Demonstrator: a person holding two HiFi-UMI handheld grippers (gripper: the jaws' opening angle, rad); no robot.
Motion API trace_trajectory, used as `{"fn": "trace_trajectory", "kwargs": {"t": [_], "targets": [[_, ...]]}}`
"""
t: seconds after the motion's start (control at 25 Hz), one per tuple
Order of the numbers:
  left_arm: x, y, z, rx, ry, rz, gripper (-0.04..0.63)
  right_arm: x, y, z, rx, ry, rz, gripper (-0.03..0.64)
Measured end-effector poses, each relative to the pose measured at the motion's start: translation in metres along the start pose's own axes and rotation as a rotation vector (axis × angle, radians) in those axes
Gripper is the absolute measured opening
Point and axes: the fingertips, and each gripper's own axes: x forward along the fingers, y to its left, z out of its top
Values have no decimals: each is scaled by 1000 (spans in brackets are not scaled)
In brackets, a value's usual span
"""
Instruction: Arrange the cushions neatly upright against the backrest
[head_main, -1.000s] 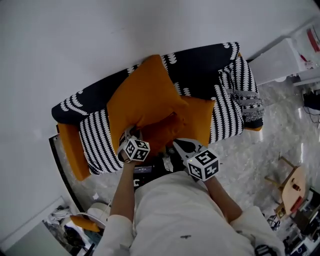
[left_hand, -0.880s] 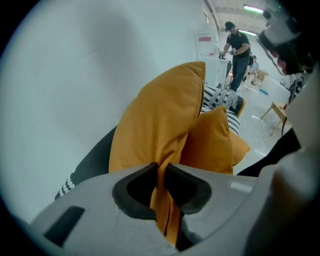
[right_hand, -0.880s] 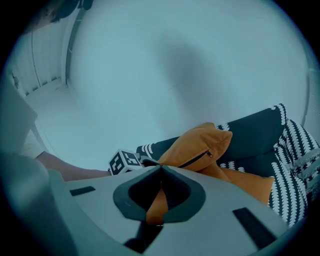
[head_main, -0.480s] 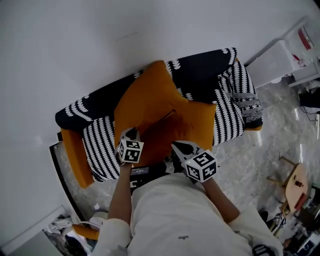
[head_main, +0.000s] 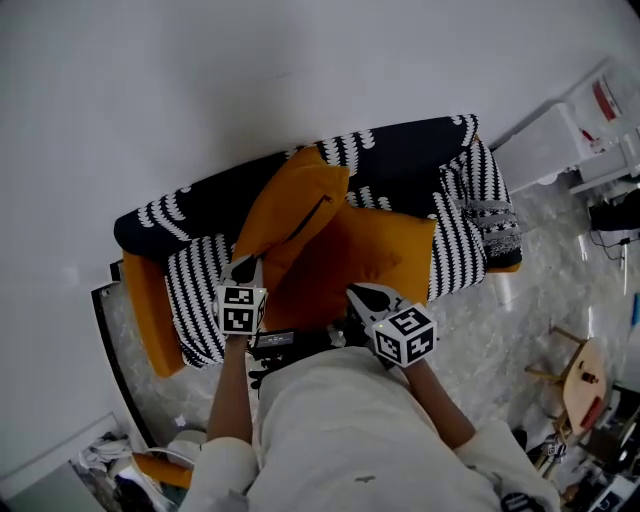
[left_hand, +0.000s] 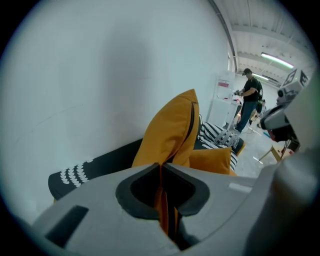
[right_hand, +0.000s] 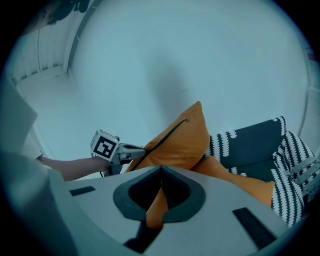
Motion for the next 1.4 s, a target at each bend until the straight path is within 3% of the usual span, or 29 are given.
{"fn": "trace_trajectory", "kwargs": {"t": [0.32,0.56,0.8,1.08,1.4], "targets": [[-47,36,-20,-96,-27,27,23,16,18,-7,-23,33,4,8],[-77,62,-77,-228,34,72,21,38,43,-14,-49,78,58,8],[-115,99,-134,-313,69,171,20,68,76,-27,-79,133,123,8],[-150,157,-185,-479,42,279,20,96,111,-29,-160,218,177,8],[-147,212,-232,-595,5,332,20,118,132,-26,-262,325,170,8]]}}
